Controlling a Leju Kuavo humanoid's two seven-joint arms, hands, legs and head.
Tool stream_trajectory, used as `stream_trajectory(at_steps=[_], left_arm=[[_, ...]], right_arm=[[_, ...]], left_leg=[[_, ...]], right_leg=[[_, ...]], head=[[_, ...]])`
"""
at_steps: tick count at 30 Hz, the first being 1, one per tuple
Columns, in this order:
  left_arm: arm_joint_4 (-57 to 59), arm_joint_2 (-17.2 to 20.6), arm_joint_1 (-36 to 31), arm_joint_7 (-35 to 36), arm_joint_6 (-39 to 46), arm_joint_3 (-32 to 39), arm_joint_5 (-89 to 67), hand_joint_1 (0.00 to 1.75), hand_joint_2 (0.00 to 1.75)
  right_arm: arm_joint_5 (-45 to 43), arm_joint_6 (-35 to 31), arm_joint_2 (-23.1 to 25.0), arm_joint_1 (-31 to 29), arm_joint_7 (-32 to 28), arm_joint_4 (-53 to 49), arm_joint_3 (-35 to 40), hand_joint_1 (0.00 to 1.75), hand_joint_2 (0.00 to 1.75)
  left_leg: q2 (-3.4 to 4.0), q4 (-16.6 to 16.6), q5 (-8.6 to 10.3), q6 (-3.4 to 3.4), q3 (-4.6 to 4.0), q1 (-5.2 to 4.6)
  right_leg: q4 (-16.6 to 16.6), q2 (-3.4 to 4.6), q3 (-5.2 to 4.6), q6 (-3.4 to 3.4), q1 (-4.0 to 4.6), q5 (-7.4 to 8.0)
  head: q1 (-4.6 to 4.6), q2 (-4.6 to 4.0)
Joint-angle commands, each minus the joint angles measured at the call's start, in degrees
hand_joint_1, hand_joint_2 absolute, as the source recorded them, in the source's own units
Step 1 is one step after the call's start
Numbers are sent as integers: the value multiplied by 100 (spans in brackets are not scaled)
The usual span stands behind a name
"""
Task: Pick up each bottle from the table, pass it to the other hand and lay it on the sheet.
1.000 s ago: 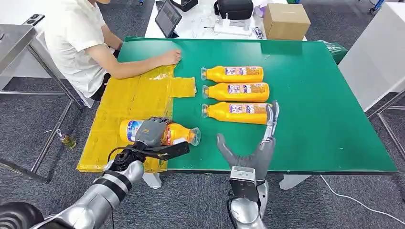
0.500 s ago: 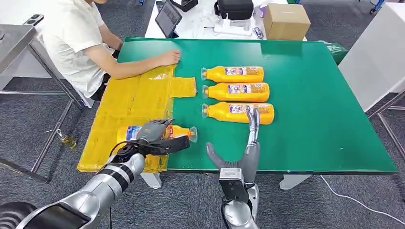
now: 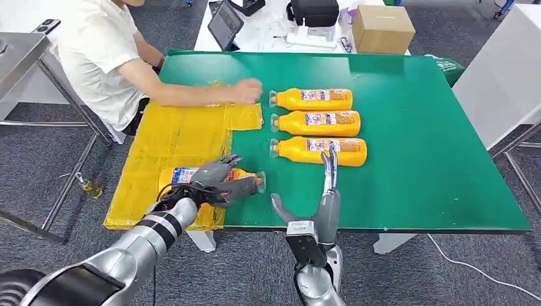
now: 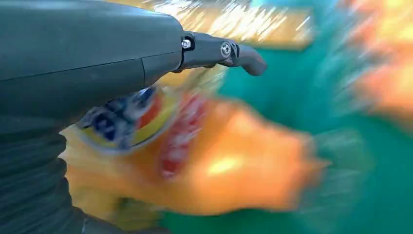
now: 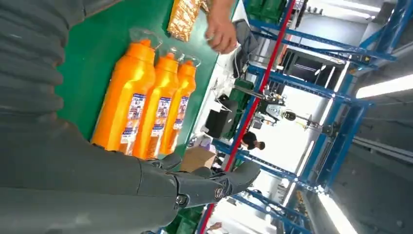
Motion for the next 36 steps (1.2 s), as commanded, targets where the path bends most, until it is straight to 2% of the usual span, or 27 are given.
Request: stream_trajectory(at_steps=[1,7,8,9,10,11,15,16,18,20,21,23,26,27,29,30,31,36], left_arm=[[-2532,47,1200,-594,-249,336,1919,0,175],[-3030,123,1469,-714,-99,315,2349,0,175],[-3312,178,1617,-818,99,270,2579,0,175],[-3491,250,1695,-821,302,171,2572,0,175],[-3592,299,1735,-793,415,103,2576,0,175],[-3592,299,1735,-793,415,103,2576,0,175],[-3677,338,1771,-779,471,61,2584,0,175],[-3775,395,1818,-754,550,-13,2698,0,175],[-3988,493,2004,-781,573,-51,2941,0,175],[-4285,586,2291,-832,675,-74,3033,0,175],[-4409,578,2418,-881,699,-43,3147,0,175],[-4651,494,2651,-983,974,34,3265,0,175],[-4912,467,2885,-989,1283,45,3329,0,175],[-4912,467,2885,-989,1283,45,3329,0,175],[-5043,522,2998,-989,1317,26,3333,0,175],[-5074,534,3019,-989,1316,22,3333,0,175],[-5111,551,3044,-989,1306,11,3341,0,175],[-5161,563,3022,-1036,1320,-63,3280,0,175]], right_arm=[[91,11,-214,12,-11,118,-270,0,175],[110,11,-205,35,-11,69,-311,0,175],[156,11,-183,58,-11,27,-379,0,175],[205,11,-173,75,-11,-3,-429,0,175],[269,11,-176,82,-11,-8,-456,0,175],[269,11,-176,82,-11,-8,-456,0,175],[278,11,-202,74,-11,2,-452,0,175],[570,11,-211,43,-11,210,-557,0,175],[1846,11,-299,-249,-11,1167,-1134,0,175],[3448,11,-425,-683,88,1893,-2307,0,175],[3894,11,-495,-837,158,1947,-2805,0,175],[4974,11,-916,-1065,777,1944,-3200,0,175],[5404,11,-1385,-1207,1507,2278,-3078,0,175],[5404,11,-1385,-1207,1507,2278,-3078,0,175],[5448,11,-1516,-1194,1910,2417,-2845,0,175],[5464,11,-1569,-1205,2050,2466,-2732,0,175],[5499,11,-1630,-1235,2172,2534,-2611,0,175],[5658,11,-1739,-1332,2525,2496,-2286,0,175]], left_leg=[[6,-13,-13,13,38,-2],[16,-5,-19,10,36,2],[11,-8,-21,13,46,4],[14,-6,-9,7,12,-1],[21,-7,-16,11,29,0],[13,-5,-7,5,3,0],[7,-6,-11,9,16,1],[7,-5,-10,8,12,2],[12,-12,-11,10,25,0],[10,-14,-5,6,18,0],[16,-25,-7,11,41,2],[8,-25,-5,14,41,-3],[-18,-10,-4,16,17,-5],[-14,-8,-4,14,11,-3],[-6,-9,-12,28,33,-6],[-7,-6,-4,15,6,-9],[-1,-8,-11,18,22,-10],[0,-2,-10,16,15,-13]], right_leg=[[-16,-6,39,-16,4,-11],[-8,3,29,-22,9,-11],[-12,-4,41,-26,12,-14],[-6,6,5,-11,2,-4],[-9,10,20,-17,6,-7],[-6,8,-4,-7,2,-1],[-7,-3,13,-14,5,-8],[-8,-2,10,-13,6,-6],[-14,3,21,-14,4,-5],[-18,5,14,-7,3,1],[-33,7,39,-12,7,3],[-31,-1,40,-12,2,1],[-19,-26,27,-6,0,-5],[-18,-24,21,-4,1,-2],[-25,-21,47,-13,2,-8],[-14,-16,16,-6,-5,-3],[-17,-14,31,-13,-4,-7],[-8,-14,18,-16,-8,-8]], head=[[0,0],[2,0],[0,0],[0,0],[-2,0],[0,0],[0,0],[-2,0],[0,0],[0,0],[0,0],[-4,0],[2,0],[-2,0],[2,0],[0,0],[0,0],[-2,0]])
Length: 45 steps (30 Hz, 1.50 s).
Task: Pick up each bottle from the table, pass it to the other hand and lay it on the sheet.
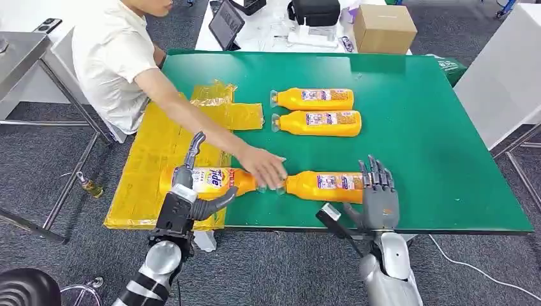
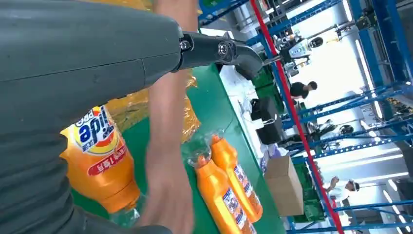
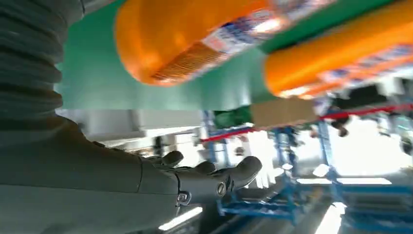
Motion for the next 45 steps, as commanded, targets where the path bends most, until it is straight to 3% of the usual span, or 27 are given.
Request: stream_trajectory(at_steps=[1,7,11,15,19,27,36,41,42,43,45], left_arm=[[-227,196,69,-31,13,-216,-35,0,175],[-220,192,64,-31,11,-221,-35,0,175],[-214,182,65,-25,-2,-225,-37,0,175],[-158,181,-14,-11,-51,-303,-11,0,175],[-152,178,-22,-11,-52,-307,-12,0,175],[-186,182,-51,37,-270,-390,189,0,175],[-188,173,-74,37,-306,-426,205,0,175],[-193,161,-128,-6,-389,-479,286,0,175],[-163,151,-175,-7,-413,-497,308,0,175],[-114,136,-228,-11,-429,-525,322,0,175],[-94,124,-247,-10,-432,-536,322,0,175]], right_arm=[[181,17,-476,-453,417,757,324,0,175],[146,17,-471,-472,438,793,349,0,175],[-200,46,-787,-1041,1012,2382,886,0,175],[-655,191,-956,-1489,903,3292,1028,0,175],[-662,193,-966,-1511,905,3314,1032,0,175],[-640,1159,-999,-1754,1037,3582,1399,0,175],[-626,1018,-1108,-1828,1109,3550,1755,0,175],[-766,1104,-1127,-1896,671,3573,1982,0,175],[-808,1157,-1138,-1914,517,3593,2025,96,175],[-1013,1284,-1149,-1920,232,3632,1993,175,175],[-1042,1269,-1168,-1906,202,3637,1994,175,175]], left_leg=[[14,-2,-9,7,25,3],[15,-5,-10,11,34,4],[25,-7,-11,9,38,6],[28,-6,-11,11,40,6],[9,-3,-3,7,18,5],[11,-3,-1,9,50,5],[9,-4,4,11,81,6],[12,-2,6,11,83,7],[10,-5,7,14,85,7],[11,-8,8,18,84,6],[7,-2,7,12,80,6]], right_leg=[[-4,5,22,-16,7,-5],[-9,4,33,-18,11,-6],[-12,15,36,-19,12,-3],[-13,17,38,-19,12,-1],[-6,3,19,-11,8,-1],[-9,-4,43,-11,9,1],[-13,-5,68,-13,10,10],[-12,2,69,-15,11,17],[-16,-3,72,-24,13,19],[-19,-6,71,-30,14,21],[-10,-5,67,-22,11,18]], head=[[2,0],[4,0],[2,0],[4,0],[2,0],[4,0],[2,0],[4,0],[2,0],[2,0],[4,0]])
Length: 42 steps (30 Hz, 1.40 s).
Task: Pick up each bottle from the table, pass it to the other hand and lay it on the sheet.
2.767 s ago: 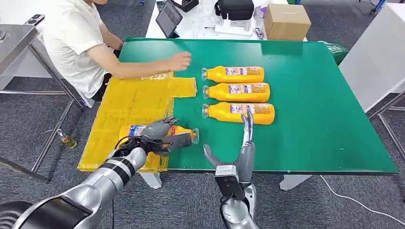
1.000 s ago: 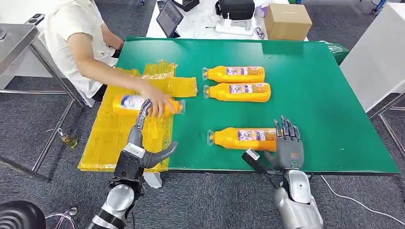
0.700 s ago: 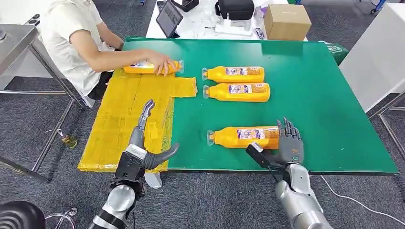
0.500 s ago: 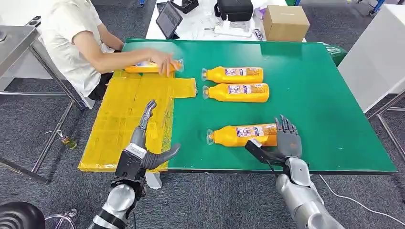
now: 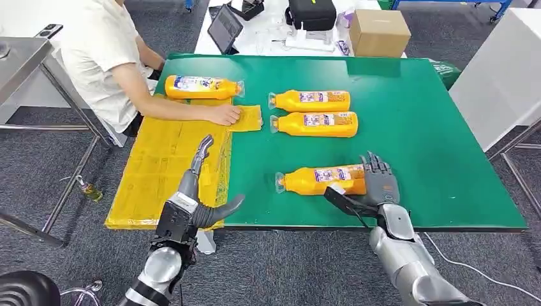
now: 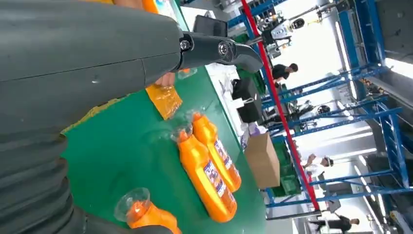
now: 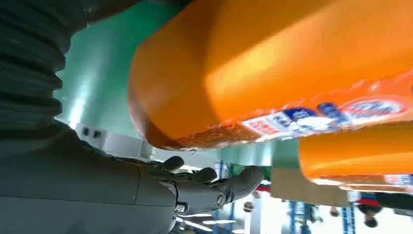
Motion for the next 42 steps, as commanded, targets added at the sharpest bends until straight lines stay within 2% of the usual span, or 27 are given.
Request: stream_trajectory(at_steps=[1,6,9,24,27,29,35,38,40,42], left_arm=[[241,66,-358,-6,-88,-262,85,0,175],[320,39,-445,-85,-120,-327,173,0,175],[324,41,-461,-87,-131,-353,182,0,175],[313,29,-484,-77,-246,-357,342,0,175],[371,-95,-374,13,-335,-202,772,0,175],[436,-194,-236,108,-490,28,1478,0,175],[372,-331,372,157,-505,620,3287,0,175],[298,-327,523,294,-493,569,3851,0,175],[234,-285,628,391,-793,418,4154,0,175],[148,-252,659,377,-879,302,4233,0,175]], right_arm=[[-331,269,-124,-40,-643,601,470,175,175],[-933,512,-184,94,-1513,615,422,175,175],[-1112,582,-197,173,-1633,609,401,175,175],[-1255,715,-227,166,-1529,594,464,175,175],[-2150,721,-11,359,-1975,287,-5,175,175],[-2486,452,196,501,-1962,-76,-109,175,175],[-3885,428,604,1247,-2192,-1671,-161,175,175],[-4389,422,740,1474,-2247,-2237,15,175,175],[-4428,-186,898,1486,-2262,-2377,-45,175,175],[-4726,-318,1000,1402,-2320,-2325,-121,175,175]], left_leg=[[-6,-2,0,4,1,1],[-16,-5,0,5,1,5],[-11,-6,-1,5,5,6],[-11,-8,0,6,4,6],[-9,-10,-1,6,9,7],[-5,-11,-2,5,11,8],[24,-11,-8,2,6,5],[22,-8,-8,3,-10,4],[24,-8,-13,6,-13,7],[22,-4,-9,5,-38,4]], right_leg=[[-3,-12,5,-10,3,-2],[-8,-24,11,-13,8,-4],[-10,-18,13,-12,10,-4],[-12,-20,13,-15,11,-4],[-14,-19,17,-16,13,-4],[-16,-14,17,-15,13,-3],[-9,14,7,-14,10,-3],[-4,11,-10,-13,10,-5],[-4,10,-11,-20,15,-11],[2,13,-31,-10,10,-11]], head=[[-4,0],[0,0],[0,0],[0,0],[-2,0],[-2,0],[-2,0],[-4,0],[-2,0],[0,0]])
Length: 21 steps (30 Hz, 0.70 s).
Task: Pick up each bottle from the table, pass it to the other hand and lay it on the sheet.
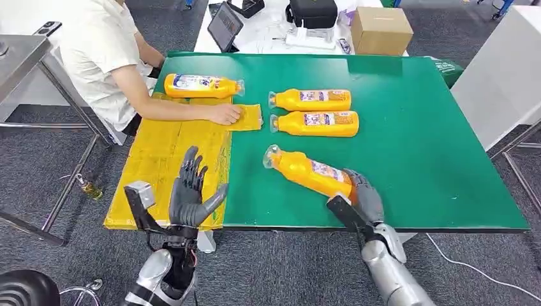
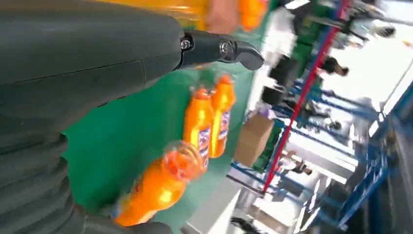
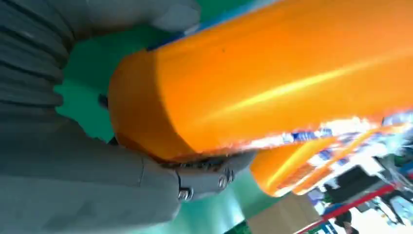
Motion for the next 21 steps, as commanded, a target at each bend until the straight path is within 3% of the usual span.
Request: stream_trajectory(at_steps=[1,12,15,18,21], left_arm=[[-33,69,306,171,-411,-109,618,0,175],[230,194,97,373,-756,-477,575,0,175],[441,226,-77,388,-846,-657,317,0,175],[441,226,-77,388,-846,-657,317,0,175],[687,175,-273,301,-737,-698,79,0,175]], right_arm=[[-698,-782,634,257,-179,-981,-123,175,175],[-909,-661,1059,253,-470,-861,394,175,175],[-858,-333,1126,58,-435,-507,969,175,175],[-858,-333,1126,58,-435,-507,969,175,175],[-543,-255,1273,-54,-464,-360,1695,175,175]], left_leg=[[19,-1,-14,8,12,0],[0,-6,-6,4,2,0],[-1,-4,-6,6,3,2],[7,-5,-6,7,-2,0],[0,-6,-4,5,-1,0]], right_leg=[[-1,12,9,-14,5,-10],[-3,-1,-1,-7,3,-10],[-5,-2,0,-5,4,-10],[-2,7,-4,-3,0,-8],[-2,-1,-1,-7,1,-10]], head=[[-2,0],[0,0],[0,0],[2,0],[0,0]])
